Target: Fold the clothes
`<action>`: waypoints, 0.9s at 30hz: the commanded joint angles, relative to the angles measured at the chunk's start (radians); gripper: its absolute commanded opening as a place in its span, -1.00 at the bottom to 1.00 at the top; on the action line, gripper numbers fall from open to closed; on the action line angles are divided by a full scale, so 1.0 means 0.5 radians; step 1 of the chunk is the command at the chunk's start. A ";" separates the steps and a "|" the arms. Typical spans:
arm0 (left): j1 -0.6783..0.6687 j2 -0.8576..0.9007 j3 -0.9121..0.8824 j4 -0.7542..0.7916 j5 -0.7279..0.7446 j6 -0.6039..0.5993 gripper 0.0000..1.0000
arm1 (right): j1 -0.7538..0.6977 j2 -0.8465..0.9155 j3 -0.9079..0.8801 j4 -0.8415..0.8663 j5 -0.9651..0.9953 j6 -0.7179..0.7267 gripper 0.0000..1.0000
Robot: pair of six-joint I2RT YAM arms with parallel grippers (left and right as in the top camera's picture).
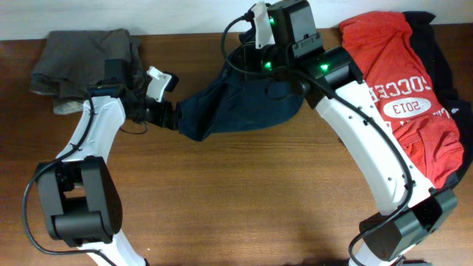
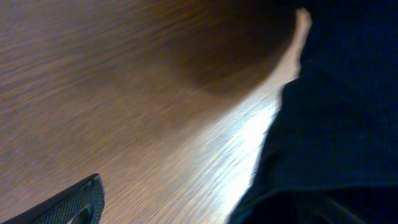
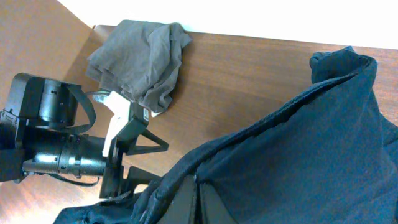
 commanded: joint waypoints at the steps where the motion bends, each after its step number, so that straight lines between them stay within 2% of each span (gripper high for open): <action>1: -0.025 -0.031 -0.012 0.020 0.356 0.054 0.93 | -0.002 -0.072 0.074 0.027 -0.034 -0.030 -0.92; 7: -0.197 -0.026 -0.036 0.098 0.362 0.054 0.93 | -0.002 -0.072 0.082 0.027 -0.034 -0.030 -0.93; 9: -0.247 -0.024 -0.036 0.111 0.284 0.053 0.79 | -0.003 -0.079 0.084 0.029 -0.034 -0.030 -0.92; 13: -0.286 -0.024 -0.036 0.108 0.074 0.043 -0.20 | -0.007 -0.095 0.084 0.027 -0.033 -0.040 -0.92; 14: -0.285 -0.024 -0.036 0.108 0.011 0.006 -0.38 | -0.007 -0.102 0.084 0.027 -0.033 -0.055 -0.92; 15: -0.282 -0.024 -0.036 0.111 -0.045 -0.036 -0.72 | -0.008 -0.106 0.084 0.027 -0.032 -0.063 -0.92; 16: -0.274 -0.024 -0.036 0.114 -0.117 -0.094 -0.92 | -0.010 -0.109 0.084 0.028 -0.032 -0.063 -0.92; 17: -0.263 -0.024 -0.036 0.120 -0.180 -0.152 -0.99 | -0.018 -0.114 0.084 0.028 -0.032 -0.063 -0.92; 20: -0.210 -0.024 -0.035 0.158 -0.280 -0.310 -0.99 | -0.061 -0.131 0.084 0.018 -0.033 -0.063 -0.92; 25: -0.056 -0.029 0.079 0.225 -0.268 -0.581 -0.99 | -0.237 -0.174 0.084 -0.132 -0.030 -0.124 -0.92; 27: -0.037 -0.038 0.145 0.224 -0.256 -0.607 -0.99 | -0.293 -0.174 0.084 -0.198 -0.025 -0.170 -0.92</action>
